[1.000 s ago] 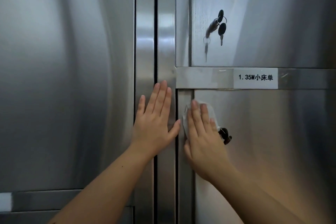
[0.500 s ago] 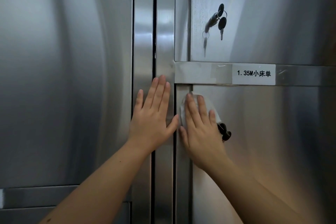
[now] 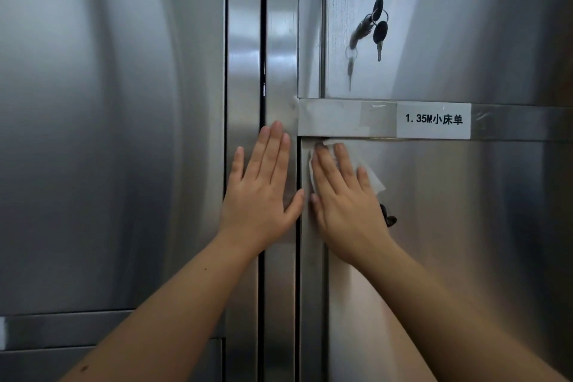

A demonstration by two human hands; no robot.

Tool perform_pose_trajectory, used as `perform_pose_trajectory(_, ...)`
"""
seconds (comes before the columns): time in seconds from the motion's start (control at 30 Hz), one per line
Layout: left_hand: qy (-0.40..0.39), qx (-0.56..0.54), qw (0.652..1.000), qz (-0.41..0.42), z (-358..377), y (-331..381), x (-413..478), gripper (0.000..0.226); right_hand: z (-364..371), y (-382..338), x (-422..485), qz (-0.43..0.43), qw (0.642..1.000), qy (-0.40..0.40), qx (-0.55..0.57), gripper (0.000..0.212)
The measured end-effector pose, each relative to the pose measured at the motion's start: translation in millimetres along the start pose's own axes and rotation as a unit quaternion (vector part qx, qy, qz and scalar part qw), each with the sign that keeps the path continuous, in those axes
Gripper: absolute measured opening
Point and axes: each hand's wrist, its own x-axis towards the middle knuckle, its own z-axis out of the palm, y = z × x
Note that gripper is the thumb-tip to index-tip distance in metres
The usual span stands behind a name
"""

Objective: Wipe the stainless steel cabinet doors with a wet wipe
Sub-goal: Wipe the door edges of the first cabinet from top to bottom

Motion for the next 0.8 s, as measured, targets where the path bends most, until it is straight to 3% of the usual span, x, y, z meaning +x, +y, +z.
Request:
perform_pose_trajectory(0.5, -0.009, 0.004, 1.0, -0.003, -2, 1, 0, 0.074, 2, -1, -10, -0.003, 1.0, -0.007, 0.014, 0.055)
perform_pose_trajectory(0.8, -0.019, 0.002, 1.0, -0.002, -3, 1, 0, 0.073, 18, -14, -50, -0.015, 1.0, -0.003, -0.001, 0.065)
